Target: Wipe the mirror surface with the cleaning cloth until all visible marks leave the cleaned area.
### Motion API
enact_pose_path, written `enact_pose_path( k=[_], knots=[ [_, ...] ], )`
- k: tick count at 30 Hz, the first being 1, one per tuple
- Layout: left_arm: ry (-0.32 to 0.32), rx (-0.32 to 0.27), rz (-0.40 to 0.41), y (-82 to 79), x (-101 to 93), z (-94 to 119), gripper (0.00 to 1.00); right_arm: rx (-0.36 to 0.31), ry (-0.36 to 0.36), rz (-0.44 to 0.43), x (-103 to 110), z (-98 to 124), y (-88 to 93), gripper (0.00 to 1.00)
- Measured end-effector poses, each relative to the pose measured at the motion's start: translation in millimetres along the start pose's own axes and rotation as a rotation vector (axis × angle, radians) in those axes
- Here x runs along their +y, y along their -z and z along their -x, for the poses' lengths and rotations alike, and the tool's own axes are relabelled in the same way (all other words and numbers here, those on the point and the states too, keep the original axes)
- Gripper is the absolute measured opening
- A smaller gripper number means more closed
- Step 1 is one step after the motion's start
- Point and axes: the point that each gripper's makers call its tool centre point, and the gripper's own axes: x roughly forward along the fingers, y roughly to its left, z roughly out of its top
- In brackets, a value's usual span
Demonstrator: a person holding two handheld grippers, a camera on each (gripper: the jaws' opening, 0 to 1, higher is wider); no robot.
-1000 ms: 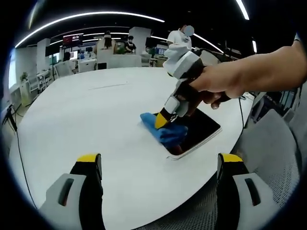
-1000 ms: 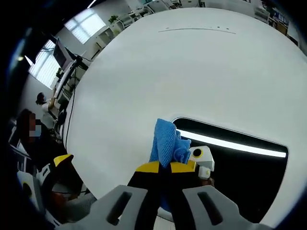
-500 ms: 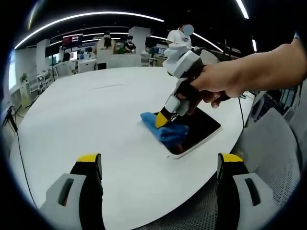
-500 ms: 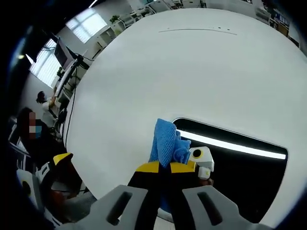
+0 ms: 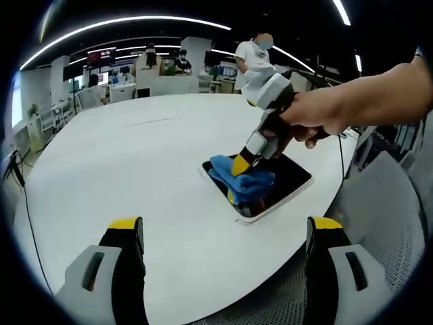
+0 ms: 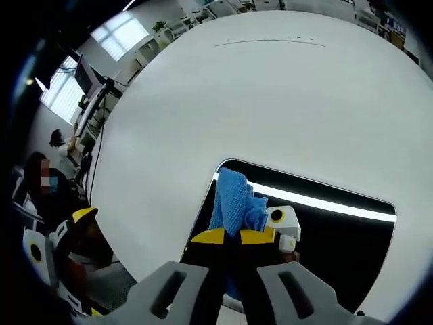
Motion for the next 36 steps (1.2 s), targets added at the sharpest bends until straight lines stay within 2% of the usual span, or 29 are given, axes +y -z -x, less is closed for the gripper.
enact_pose_path(
  k=[36],
  knots=[
    [0.006,-0.011,0.006,-0.6,-1.1,0,0.99,-0.018,0.001,-0.046,-42,20,15.7,0.00]
  ],
)
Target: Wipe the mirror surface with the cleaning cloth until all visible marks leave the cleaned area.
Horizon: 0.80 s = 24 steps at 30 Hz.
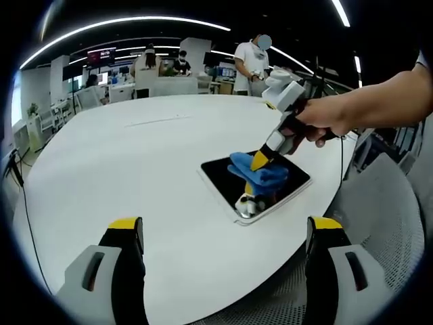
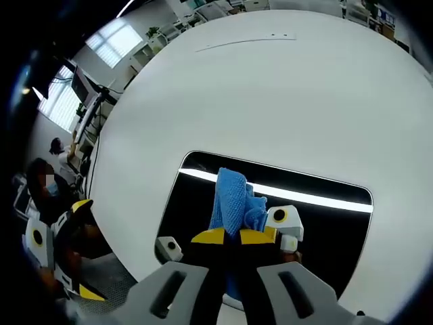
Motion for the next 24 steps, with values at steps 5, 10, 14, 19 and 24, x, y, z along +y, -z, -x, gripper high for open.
enact_pose_path(
  k=[5,10,14,19,24],
  knots=[
    [-0.002,0.002,0.000,0.3,0.3,0,0.99,-0.002,0.005,-0.010,-8,3,2.2,0.00],
    [0.000,0.004,0.001,0.5,-0.1,0,0.99,-0.010,0.001,-0.024,-14,7,4.6,0.00],
    [-0.004,0.003,0.003,0.2,0.6,0,0.99,-0.013,0.000,-0.025,-20,8,5.0,0.00],
    [-0.007,0.002,0.003,-0.3,0.9,0,0.99,-0.022,0.000,-0.030,-28,12,7.3,0.00],
    [0.003,-0.026,0.032,-5.2,-0.4,1,0.99,-0.029,-0.001,-0.056,-44,16,9.0,0.00]
  ],
)
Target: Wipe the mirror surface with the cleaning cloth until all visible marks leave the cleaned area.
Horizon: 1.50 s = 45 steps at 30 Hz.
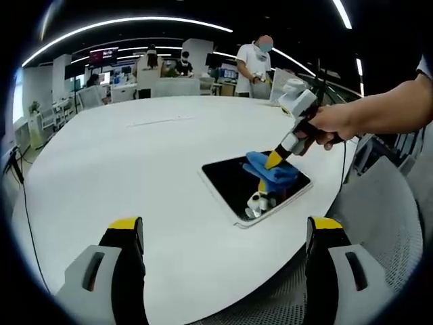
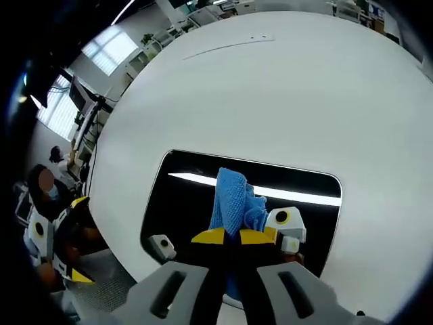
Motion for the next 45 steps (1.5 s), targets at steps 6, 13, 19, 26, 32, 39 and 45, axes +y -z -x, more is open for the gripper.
enact_pose_path(
  k=[6,13,19,26,32,39,45],
  knots=[
    [0.002,0.011,-0.009,1.8,-1.2,-1,0.99,-0.008,0.010,-0.009,-12,4,0.9,0.00],
    [0.002,0.002,0.000,-0.1,-1.1,-1,0.99,-0.011,0.026,-0.005,-26,8,2.7,0.00],
    [0.005,0.006,-0.008,0.7,-1.9,-2,0.99,-0.015,0.041,-0.015,-35,15,6.4,0.00],
    [0.010,0.017,-0.012,2.6,-3.3,-2,0.99,-0.019,0.050,-0.025,-41,18,8.1,0.00],
    [0.012,0.021,-0.012,3.3,-3.4,-2,0.99,-0.017,0.062,-0.025,-46,21,9.1,0.00],
    [0.013,0.025,-0.015,3.9,-3.5,-2,0.99,-0.017,0.079,-0.043,-50,24,11.4,0.00],
    [0.017,0.029,-0.018,4.5,-4.3,-2,0.99,-0.017,0.090,-0.050,-50,25,11.4,0.00]
  ],
)
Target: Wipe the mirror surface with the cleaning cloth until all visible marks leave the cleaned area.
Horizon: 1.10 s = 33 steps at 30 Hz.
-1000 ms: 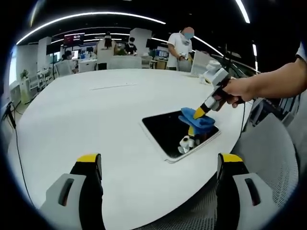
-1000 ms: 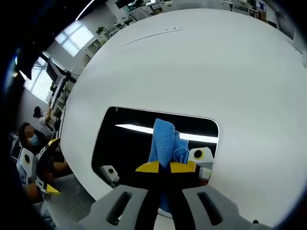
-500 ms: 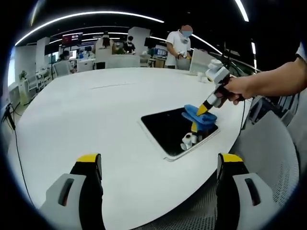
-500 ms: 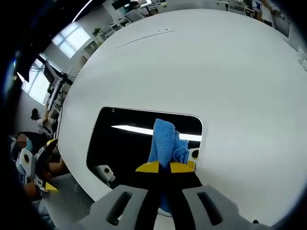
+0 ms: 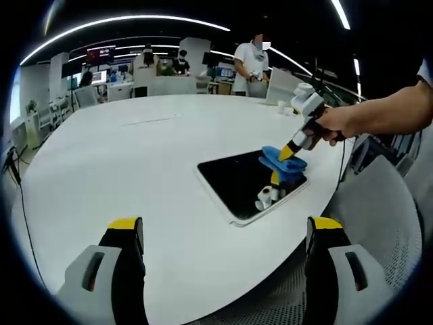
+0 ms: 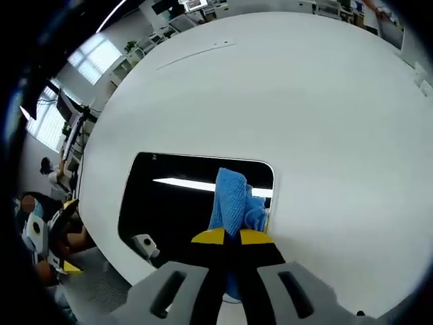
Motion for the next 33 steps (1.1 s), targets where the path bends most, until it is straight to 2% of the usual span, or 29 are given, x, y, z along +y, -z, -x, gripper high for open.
enact_pose_path(
  k=[9,25,33],
  knots=[
    [-0.005,-0.014,0.007,-2.2,1.7,1,0.99,0.001,0.014,0.006,-4,-1,-1.1,0.00],
    [-0.003,-0.005,0.000,-0.2,1.4,1,0.99,-0.015,0.023,-0.022,-12,3,1.7,0.00],
    [-0.004,-0.008,0.006,-0.9,1.3,1,0.99,-0.028,0.054,-0.030,-18,6,3.0,0.00]
  ],
)
